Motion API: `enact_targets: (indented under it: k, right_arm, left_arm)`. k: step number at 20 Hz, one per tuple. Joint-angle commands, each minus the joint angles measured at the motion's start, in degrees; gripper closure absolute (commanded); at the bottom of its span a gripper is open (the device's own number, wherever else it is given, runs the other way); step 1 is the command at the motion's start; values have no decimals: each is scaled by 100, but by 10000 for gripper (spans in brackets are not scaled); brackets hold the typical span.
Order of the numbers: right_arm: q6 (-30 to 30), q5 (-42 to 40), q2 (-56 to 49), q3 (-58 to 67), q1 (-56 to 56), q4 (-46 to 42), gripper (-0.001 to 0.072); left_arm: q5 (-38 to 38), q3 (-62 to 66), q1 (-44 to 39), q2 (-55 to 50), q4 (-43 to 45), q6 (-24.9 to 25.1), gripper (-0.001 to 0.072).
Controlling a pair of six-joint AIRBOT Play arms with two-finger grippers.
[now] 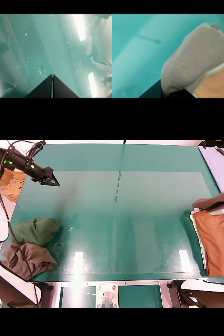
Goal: Fold the shirts.
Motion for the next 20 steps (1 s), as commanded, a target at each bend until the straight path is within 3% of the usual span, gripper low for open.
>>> enact_targets:
  k: [1,3,7,14,15,17,20]
  right_arm:
    - [562,1156,192,-9,-448,-1488,691]
    - [597,1554,295,-50,-483,-2140,690]
    - [776,1550,531,-776,-487,-2439,690]
    - [831,1224,702,-3311,-487,-3711,688]
    - [831,997,702,-3604,-487,-3711,627]
    - [828,708,688,-4063,-485,-3711,103]
    - [831,697,601,-3991,-452,-3495,105]
  left_arm:
    - [-20,7,2,2,2,4,684]
    - [-44,7,2,2,2,4,684]
    - [-149,4,2,2,0,7,684]
    - [-142,4,2,2,0,4,684]
    - [-122,4,2,2,2,4,684]
    - [-59,4,2,2,0,7,684]
    - [92,7,2,2,-57,4,685]
